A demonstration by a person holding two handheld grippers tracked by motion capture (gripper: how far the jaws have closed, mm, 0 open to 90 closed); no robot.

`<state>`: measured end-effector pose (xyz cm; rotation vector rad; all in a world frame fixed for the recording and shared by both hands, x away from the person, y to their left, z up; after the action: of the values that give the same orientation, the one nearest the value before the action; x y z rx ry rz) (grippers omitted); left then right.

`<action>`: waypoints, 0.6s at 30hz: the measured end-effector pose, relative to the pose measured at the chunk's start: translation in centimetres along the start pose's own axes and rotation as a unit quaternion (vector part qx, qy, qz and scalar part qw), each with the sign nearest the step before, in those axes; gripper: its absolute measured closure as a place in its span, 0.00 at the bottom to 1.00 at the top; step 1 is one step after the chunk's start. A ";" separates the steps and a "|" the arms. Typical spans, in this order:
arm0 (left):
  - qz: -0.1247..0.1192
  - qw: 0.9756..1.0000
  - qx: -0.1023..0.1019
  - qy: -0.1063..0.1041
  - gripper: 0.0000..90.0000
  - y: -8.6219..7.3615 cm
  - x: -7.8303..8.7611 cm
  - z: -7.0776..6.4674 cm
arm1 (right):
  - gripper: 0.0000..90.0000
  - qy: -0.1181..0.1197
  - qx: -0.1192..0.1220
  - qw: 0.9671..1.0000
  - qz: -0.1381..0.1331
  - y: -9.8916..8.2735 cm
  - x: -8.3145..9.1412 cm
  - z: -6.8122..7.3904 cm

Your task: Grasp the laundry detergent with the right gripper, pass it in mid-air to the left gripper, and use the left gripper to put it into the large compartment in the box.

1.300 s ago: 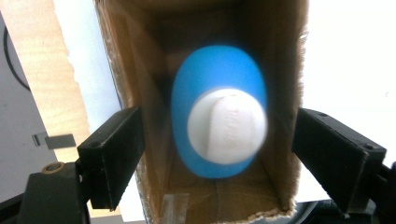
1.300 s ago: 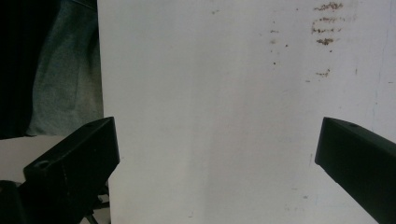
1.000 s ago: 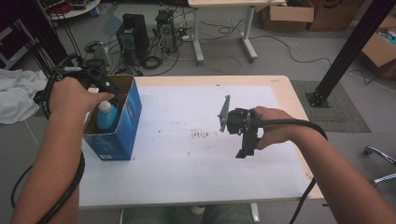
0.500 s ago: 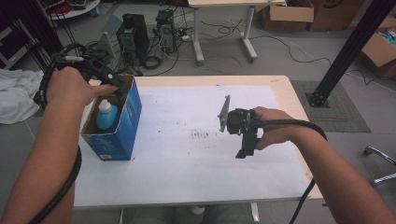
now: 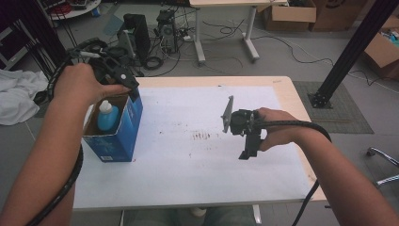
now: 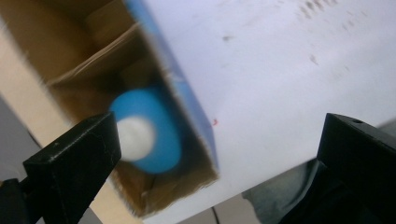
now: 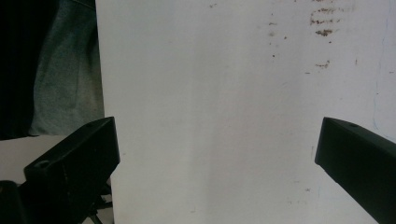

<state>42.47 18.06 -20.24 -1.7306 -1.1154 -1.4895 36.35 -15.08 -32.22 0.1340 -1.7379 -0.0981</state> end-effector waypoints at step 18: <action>0.093 0.940 -0.320 -0.074 0.00 0.5 -2.3 -9.4 | 0.00 0.003 -0.011 1.000 0.010 -0.1 0.3 -0.2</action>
<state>38.33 9.36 -20.57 -2.3368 -0.5246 -1.7384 36.46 -15.18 -31.92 0.1021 -1.7318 -0.1018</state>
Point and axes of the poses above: each handheld gripper's, and its own axes: x roughly backward along the jaws, y roughly out of its top, z roughly to its left, the point moved 3 cm from there along -x, roughly forward along the jaws, and after that the axes turned 11 degrees about -y, right-handed, at the moved point
